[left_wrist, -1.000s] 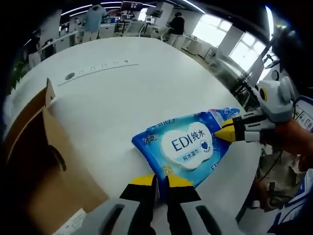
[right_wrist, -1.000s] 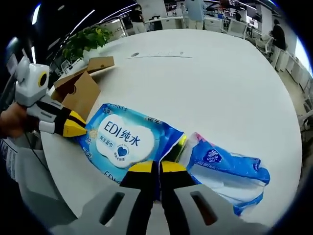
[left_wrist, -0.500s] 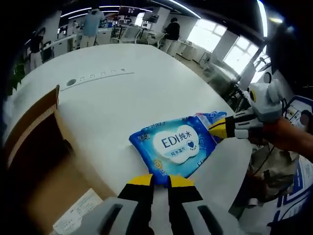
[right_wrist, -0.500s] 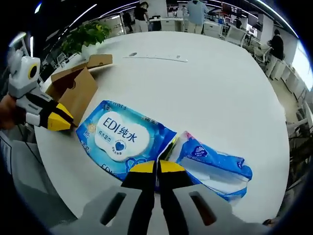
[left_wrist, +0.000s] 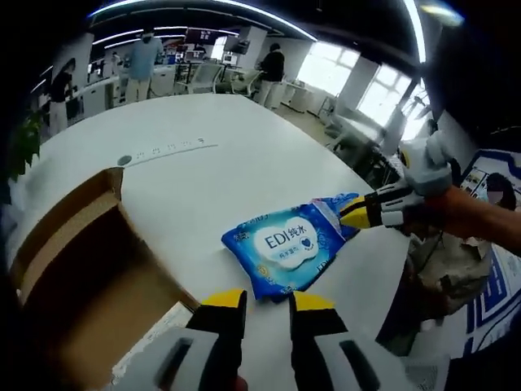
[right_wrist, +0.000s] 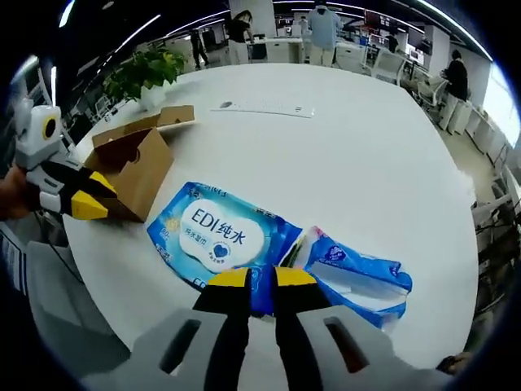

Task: Operate the shoe box by opening the lid, removing the specified soft item, and placing it in the target area until the item is outside and the box remains undamaged.

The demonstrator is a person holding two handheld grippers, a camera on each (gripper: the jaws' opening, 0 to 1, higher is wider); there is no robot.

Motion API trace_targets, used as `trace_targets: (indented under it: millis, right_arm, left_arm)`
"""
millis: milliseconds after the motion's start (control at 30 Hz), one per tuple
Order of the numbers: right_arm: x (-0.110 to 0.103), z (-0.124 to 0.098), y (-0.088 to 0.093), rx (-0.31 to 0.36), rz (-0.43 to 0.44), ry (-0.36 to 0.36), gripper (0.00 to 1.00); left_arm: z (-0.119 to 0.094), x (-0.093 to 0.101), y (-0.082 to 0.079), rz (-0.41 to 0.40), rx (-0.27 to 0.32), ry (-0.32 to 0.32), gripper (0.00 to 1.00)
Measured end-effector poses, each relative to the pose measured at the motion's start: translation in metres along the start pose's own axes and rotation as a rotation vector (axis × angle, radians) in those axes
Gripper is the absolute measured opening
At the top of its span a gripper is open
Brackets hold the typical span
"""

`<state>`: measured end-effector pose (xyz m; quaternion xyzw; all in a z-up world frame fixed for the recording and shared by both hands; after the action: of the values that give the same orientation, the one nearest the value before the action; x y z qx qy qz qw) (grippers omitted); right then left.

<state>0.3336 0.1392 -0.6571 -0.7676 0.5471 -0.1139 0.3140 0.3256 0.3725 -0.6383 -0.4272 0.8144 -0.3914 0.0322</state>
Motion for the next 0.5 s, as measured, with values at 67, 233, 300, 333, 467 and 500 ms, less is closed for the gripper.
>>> trace_targets:
  millis: [67, 233, 300, 333, 467, 500]
  right_arm:
    - [-0.006, -0.002, -0.005, 0.008, -0.011, -0.011, 0.14]
    - [-0.020, -0.006, -0.019, 0.029, -0.045, -0.042, 0.22]
    - [-0.025, -0.006, -0.025, 0.046, -0.037, -0.054, 0.23]
    - [-0.029, -0.007, -0.028, 0.054, -0.035, -0.061, 0.24]
    - [-0.040, -0.007, -0.034, 0.071, -0.047, -0.084, 0.27]
    - [-0.042, -0.006, -0.035, 0.072, -0.053, -0.088, 0.28]
  left_arm:
    - [-0.006, -0.003, 0.001, 0.005, 0.009, -0.003, 0.23]
    - [-0.028, -0.017, 0.003, -0.011, 0.044, -0.019, 0.27]
    - [-0.037, -0.023, 0.004, -0.016, 0.059, -0.026, 0.30]
    - [-0.042, -0.026, 0.005, -0.017, 0.068, -0.029, 0.31]
    - [-0.063, -0.042, 0.008, -0.004, 0.097, -0.069, 0.34]
    - [-0.067, -0.046, 0.009, -0.007, 0.105, -0.074, 0.35]
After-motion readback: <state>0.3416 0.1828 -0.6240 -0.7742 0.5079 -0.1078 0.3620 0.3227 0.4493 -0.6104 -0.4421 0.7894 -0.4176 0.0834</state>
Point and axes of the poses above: the point that each gripper's makers call its tool centre point, and the gripper's own axes: z roughly forward along the fingers, x roughly to its right, y roughly out of its underside, the point moved 6 cm from there along -z, roughly backward along the fingers, and after that the axes turned 3 degrees about z, right-handed, at the moved point
